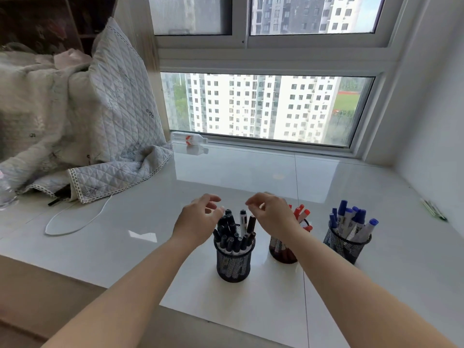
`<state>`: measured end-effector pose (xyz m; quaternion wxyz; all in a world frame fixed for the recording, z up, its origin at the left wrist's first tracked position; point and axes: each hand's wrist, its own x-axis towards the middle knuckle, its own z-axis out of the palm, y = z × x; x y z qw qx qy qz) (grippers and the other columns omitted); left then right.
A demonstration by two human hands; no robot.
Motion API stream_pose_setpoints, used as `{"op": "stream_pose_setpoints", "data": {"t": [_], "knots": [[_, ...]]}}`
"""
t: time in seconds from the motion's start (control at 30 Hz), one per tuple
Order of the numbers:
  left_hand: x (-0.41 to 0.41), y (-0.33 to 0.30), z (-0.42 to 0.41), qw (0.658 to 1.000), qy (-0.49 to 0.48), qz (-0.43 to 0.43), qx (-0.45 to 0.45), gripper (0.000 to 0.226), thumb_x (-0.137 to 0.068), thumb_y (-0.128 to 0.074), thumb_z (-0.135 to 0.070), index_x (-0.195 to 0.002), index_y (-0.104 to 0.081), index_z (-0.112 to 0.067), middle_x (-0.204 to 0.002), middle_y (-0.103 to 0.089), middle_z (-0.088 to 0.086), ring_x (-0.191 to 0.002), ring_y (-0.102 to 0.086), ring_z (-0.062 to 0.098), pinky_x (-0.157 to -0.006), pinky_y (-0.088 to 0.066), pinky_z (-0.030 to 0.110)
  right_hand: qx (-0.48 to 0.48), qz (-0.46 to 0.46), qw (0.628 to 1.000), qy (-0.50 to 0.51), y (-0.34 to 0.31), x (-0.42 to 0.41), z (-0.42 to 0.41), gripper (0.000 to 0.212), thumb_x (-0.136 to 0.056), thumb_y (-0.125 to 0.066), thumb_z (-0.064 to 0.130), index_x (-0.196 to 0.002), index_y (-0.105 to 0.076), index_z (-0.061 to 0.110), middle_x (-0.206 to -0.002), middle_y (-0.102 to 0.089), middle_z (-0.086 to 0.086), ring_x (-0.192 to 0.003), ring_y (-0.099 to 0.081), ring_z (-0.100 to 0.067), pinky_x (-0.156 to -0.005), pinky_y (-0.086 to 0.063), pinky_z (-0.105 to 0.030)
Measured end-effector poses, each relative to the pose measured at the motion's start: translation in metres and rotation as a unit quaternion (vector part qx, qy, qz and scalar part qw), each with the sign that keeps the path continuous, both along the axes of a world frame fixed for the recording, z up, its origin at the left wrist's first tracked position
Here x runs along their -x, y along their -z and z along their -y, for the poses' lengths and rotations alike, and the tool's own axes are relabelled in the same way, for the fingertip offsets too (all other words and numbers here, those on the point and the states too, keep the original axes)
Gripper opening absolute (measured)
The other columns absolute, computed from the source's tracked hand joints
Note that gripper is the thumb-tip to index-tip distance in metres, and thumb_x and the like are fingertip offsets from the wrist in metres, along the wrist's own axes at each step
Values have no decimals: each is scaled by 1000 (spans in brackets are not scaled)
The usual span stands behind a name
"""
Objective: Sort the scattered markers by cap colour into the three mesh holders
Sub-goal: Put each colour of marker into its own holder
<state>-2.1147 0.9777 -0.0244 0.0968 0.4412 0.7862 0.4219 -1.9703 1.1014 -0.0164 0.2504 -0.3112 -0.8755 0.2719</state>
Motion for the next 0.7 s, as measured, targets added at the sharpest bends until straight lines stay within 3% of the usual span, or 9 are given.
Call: {"op": "stream_pose_setpoints", "data": {"t": [0.1, 0.23, 0.4, 0.7], "knots": [[1, -8, -16, 993, 19, -25, 114, 29, -84, -54, -46, -109, -59, -32, -103, -63, -6, -92, -58, 12, -81, -49, 29, 17, 77, 997, -16, -2, 10, -5, 22, -91, -53, 27, -111, -61, 25, -108, -60, 5, -95, -56, -14, -87, -49, -34], [-2, -11, -32, 968, 44, -99, 225, 32, -83, -51, -48, -108, -62, -31, -112, -63, 0, -95, -55, 16, -80, -47, 28, 65, 114, 991, -40, 4, 16, -6, 31, -92, -50, 28, -122, -55, 26, -117, -61, 2, -101, -57, -17, -85, -49, -33], [-7, -13, -40, 962, 51, -141, 230, 26, -81, -52, -35, -102, -65, -31, -109, -65, -1, -95, -57, 16, -80, -49, 29, 38, 103, 993, -32, 16, 10, -5, 25, -90, -52, 29, -113, -60, 24, -111, -65, 0, -79, -55, -13, -65, -40, -23], [-19, -14, -41, 960, 39, -202, 189, 24, -81, -57, -45, -99, -67, -32, -105, -67, -5, -97, -59, 17, -73, -44, 25, 39, 117, 992, 14, 16, -1, -3, 36, -87, -54, 42, -110, -63, 17, -106, -67, -1, -91, -61, -17, -77, -51, -31]]}}
